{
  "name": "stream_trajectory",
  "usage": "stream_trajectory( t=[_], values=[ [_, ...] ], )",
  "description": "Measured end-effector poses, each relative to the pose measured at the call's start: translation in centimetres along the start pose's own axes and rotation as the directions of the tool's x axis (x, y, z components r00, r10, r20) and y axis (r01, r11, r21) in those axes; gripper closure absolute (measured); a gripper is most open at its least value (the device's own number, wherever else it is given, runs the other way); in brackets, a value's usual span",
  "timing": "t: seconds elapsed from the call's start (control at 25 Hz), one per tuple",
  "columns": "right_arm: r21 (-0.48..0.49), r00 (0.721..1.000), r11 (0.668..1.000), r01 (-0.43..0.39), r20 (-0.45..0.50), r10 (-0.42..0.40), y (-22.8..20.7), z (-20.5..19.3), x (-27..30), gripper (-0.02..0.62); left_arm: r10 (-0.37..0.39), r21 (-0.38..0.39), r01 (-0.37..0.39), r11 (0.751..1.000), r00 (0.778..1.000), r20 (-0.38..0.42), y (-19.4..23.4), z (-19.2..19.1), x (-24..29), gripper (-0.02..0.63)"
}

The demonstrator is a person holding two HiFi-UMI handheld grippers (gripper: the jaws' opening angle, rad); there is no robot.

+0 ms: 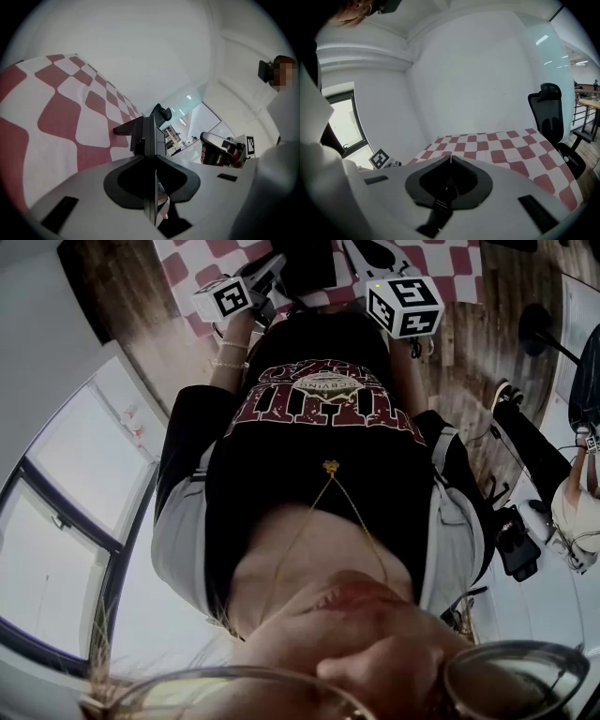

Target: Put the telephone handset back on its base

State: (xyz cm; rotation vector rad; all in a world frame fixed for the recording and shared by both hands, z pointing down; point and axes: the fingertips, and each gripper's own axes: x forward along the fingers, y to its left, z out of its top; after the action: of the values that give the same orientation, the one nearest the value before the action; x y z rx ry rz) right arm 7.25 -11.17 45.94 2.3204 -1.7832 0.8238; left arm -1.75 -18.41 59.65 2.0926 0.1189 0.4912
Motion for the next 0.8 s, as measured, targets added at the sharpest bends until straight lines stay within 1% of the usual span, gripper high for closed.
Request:
stream_trajectory(
  t=[0.12,0.24,0.28,0.4,0.48,0.56,0.64,0.8],
  values=[
    [-0.007,1.000,1.000,-0.010,0.002,0.010,0.2,0.2,0.0,0.574,0.089,0.043,-0.087,0.995,0.994,-0.057,0.3,-0.1,-0.1,0.526],
    [-0.012,1.000,1.000,-0.017,0.006,0.017,0.2,0.3,0.0,0.574,0.176,0.139,-0.159,0.977,0.977,-0.118,-0.8,0.7,-0.2,0.518],
    [-0.013,1.000,1.000,-0.019,0.007,0.019,0.2,0.4,0.0,0.574,0.193,0.166,-0.171,0.971,0.973,-0.130,-1.1,0.9,-0.2,0.515],
    [-0.017,1.000,1.000,-0.022,0.011,0.023,0.1,0.5,-0.3,0.574,0.220,0.202,-0.186,0.961,0.963,-0.157,-1.3,1.0,-0.1,0.514],
    [-0.019,1.000,1.000,-0.021,0.014,0.021,-0.1,0.5,-0.5,0.574,0.236,0.254,-0.185,0.949,0.953,-0.188,-1.3,1.0,-0.1,0.511],
    [-0.018,1.000,1.000,-0.018,0.016,0.018,-0.3,0.4,-0.7,0.574,0.263,0.295,-0.192,0.936,0.938,-0.226,-1.2,1.0,-0.2,0.508],
    [-0.019,1.000,1.000,-0.012,0.018,0.012,-0.6,0.4,-0.8,0.574,0.288,0.318,-0.202,0.926,0.924,-0.253,-1.1,1.0,-0.2,0.506],
    [-0.017,1.000,1.000,-0.005,0.027,0.005,-1.0,0.6,-1.0,0.574,0.369,0.380,-0.256,0.889,0.892,-0.260,-1.2,1.1,0.0,0.497]
  ],
)
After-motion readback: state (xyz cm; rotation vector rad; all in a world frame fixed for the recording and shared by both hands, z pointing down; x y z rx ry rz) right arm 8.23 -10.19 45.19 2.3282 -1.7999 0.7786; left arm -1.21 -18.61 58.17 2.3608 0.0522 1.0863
